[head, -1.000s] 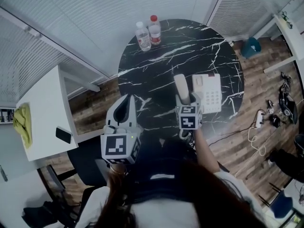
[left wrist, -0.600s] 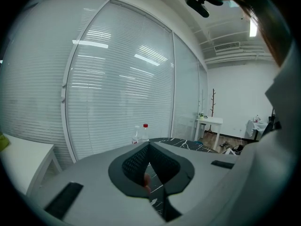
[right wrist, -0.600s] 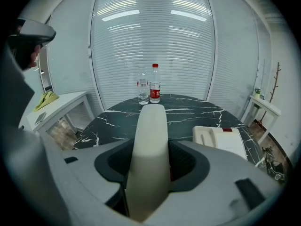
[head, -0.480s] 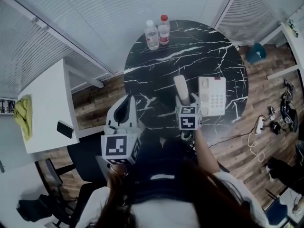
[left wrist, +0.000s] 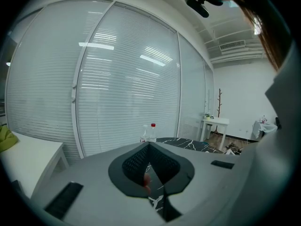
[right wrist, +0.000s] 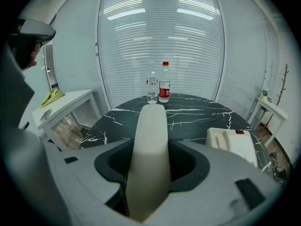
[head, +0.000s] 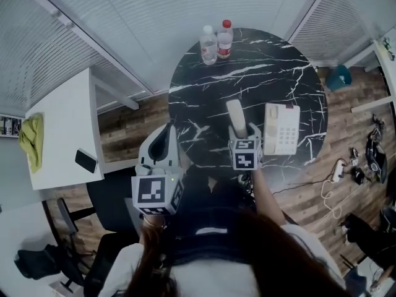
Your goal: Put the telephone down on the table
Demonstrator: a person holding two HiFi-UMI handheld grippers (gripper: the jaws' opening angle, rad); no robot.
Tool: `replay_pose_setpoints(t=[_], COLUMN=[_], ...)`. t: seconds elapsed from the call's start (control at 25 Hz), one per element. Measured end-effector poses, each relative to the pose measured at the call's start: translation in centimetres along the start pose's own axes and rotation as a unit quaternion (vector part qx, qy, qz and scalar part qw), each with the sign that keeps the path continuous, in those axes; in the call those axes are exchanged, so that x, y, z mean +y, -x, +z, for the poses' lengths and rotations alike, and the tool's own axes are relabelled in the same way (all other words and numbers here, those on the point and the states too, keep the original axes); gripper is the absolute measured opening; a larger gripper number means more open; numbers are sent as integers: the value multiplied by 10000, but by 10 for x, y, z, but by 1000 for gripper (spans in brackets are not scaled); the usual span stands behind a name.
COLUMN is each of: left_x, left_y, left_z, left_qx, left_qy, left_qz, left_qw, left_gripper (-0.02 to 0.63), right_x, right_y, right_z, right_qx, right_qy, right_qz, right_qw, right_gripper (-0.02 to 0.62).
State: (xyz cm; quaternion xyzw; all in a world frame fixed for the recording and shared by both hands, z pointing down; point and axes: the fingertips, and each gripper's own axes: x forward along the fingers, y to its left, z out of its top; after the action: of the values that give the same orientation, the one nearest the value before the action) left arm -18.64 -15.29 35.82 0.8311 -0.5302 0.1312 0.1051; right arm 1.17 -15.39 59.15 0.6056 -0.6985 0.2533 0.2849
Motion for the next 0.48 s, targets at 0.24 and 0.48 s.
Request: replay_pose_setpoints(t=[0.24, 0.48], left_x=[6, 13], left_y=[7, 13], left_z=[-1, -4], left_qx=[-12, -8], left_qy=[69, 66], left_qz=[127, 228], left_qw=[9999, 9997], left_gripper=[0, 0], right_x=[11, 22], right_y=[-2, -6], right_z=[0, -1], right_qx=[22, 49], right_qy=[74, 140], right_qz=[116, 239], right_qw=[9999, 9996], right_gripper=[221, 221])
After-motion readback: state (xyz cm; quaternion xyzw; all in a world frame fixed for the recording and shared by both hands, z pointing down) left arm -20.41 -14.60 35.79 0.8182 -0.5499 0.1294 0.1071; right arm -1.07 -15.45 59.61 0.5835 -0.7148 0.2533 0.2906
